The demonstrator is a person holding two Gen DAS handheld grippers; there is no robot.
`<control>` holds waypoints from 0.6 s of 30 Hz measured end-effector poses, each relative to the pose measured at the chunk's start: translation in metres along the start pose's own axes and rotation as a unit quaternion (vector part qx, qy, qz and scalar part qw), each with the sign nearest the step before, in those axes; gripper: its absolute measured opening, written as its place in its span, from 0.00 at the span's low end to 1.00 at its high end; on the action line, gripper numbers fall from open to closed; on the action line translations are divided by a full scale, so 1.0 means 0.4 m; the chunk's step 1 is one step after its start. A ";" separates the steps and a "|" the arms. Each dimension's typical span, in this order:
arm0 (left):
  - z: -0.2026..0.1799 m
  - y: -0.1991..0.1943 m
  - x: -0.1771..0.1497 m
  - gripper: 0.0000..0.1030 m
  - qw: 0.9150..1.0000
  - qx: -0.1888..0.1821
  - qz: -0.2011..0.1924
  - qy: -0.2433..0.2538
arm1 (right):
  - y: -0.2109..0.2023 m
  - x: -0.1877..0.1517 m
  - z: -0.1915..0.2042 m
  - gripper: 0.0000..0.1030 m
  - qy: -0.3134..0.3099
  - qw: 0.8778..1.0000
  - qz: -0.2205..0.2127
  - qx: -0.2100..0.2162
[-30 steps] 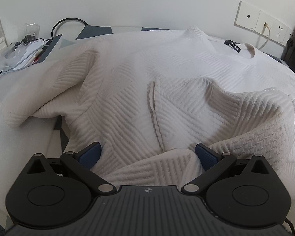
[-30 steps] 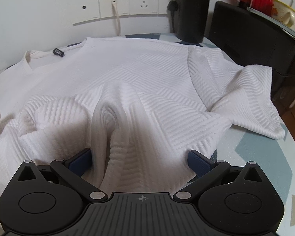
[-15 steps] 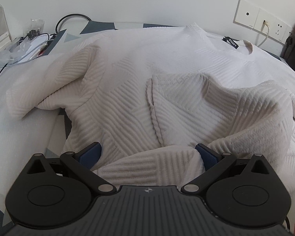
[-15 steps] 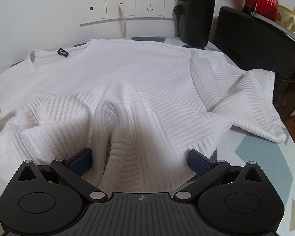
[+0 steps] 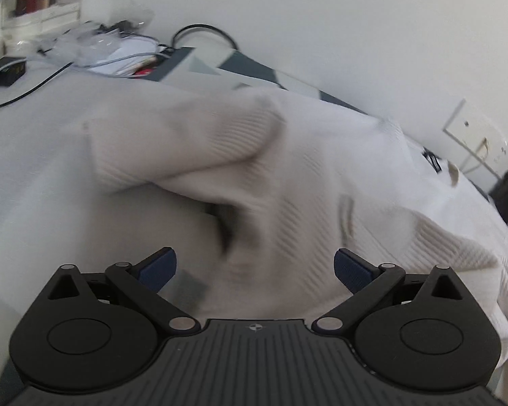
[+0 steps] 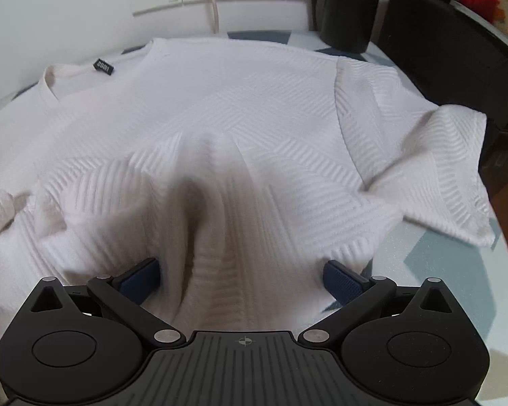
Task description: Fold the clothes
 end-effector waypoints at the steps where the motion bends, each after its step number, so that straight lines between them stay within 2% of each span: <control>1: 0.009 0.001 0.007 0.96 1.000 -0.003 0.000 -0.005 | -0.021 0.031 0.010 0.98 -0.008 1.000 -0.012 0.005; 4: 0.035 0.003 0.027 0.92 1.000 -0.014 0.000 -0.019 | -0.086 0.142 0.059 0.99 -0.024 0.998 -0.054 0.022; 8: 0.070 0.005 0.054 0.91 0.999 -0.028 0.001 -0.037 | -0.154 0.288 0.145 0.99 -0.027 0.994 -0.096 0.051; 12: 0.110 0.019 0.075 0.91 0.997 -0.040 0.001 -0.064 | -0.128 0.365 0.252 0.99 -0.009 0.993 -0.092 0.075; 14: 0.125 0.033 0.088 0.89 0.996 -0.044 0.002 -0.073 | -0.098 0.392 0.303 0.99 -0.017 0.994 -0.084 0.070; 17: 0.118 0.044 0.098 0.86 0.997 -0.045 0.004 -0.061 | -0.042 0.406 0.392 0.99 -0.048 0.995 -0.069 0.055; 18: 0.115 0.048 0.101 0.80 0.997 -0.045 0.005 -0.056 | -0.022 0.403 0.418 0.99 -0.061 0.995 -0.062 0.049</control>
Point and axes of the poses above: each gripper's, at about its wrist camera, not at the fingertips, and y roughly the way its jaws point, z to its left, x to its top, the point moved 7 cm from there along y, roughly the way its jaws point, and after that the axes turned 4 degrees about -x, right-handed, at the moved point
